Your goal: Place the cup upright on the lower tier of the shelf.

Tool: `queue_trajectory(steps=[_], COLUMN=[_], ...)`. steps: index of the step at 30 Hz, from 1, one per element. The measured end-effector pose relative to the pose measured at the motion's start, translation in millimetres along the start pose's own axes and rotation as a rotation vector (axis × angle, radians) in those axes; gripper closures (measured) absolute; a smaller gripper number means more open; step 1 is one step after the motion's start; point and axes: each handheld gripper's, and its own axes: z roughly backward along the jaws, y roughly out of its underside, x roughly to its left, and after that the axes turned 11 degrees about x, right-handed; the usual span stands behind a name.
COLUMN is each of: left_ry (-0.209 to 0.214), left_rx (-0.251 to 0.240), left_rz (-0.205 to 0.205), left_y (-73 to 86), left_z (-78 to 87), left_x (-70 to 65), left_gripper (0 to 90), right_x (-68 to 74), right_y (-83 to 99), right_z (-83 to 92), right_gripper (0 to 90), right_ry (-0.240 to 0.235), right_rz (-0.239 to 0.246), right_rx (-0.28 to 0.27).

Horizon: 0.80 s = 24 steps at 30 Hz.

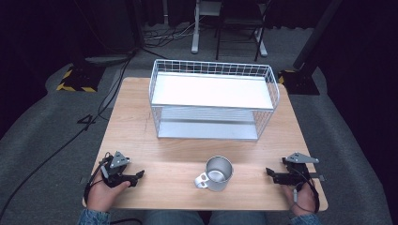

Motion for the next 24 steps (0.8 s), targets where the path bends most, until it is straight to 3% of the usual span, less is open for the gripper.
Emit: queue_trajectory(steps=[13, 16, 19, 24], left_ry=[-0.008, -0.016, -0.005, 0.005], left_rx=[-0.009, -0.014, -0.051, -0.068], left_rz=[0.018, 0.023, 0.05, 0.034], left_y=[0.6, 1.1, 1.3, -3.8], left_z=[0.1, 0.7, 3.1, 11.9], left_x=[-2.1, -1.7, -3.8, -9.0], left_gripper=[19.9, 24.1, 25.2, 26.8], right_x=[-1.3, -1.3, -1.1, -1.1], right_y=[-0.6, -0.6, -0.6, -0.6], right_z=[-0.5, -0.5, -0.6, -0.6], right_gripper=[12.6, 12.6, 12.7, 12.6], right_ry=[-0.008, -0.008, -0.007, -0.007], right_rz=[0.011, 0.011, 0.011, 0.011], right_rx=[0.001, 0.001, 0.0, 0.001])
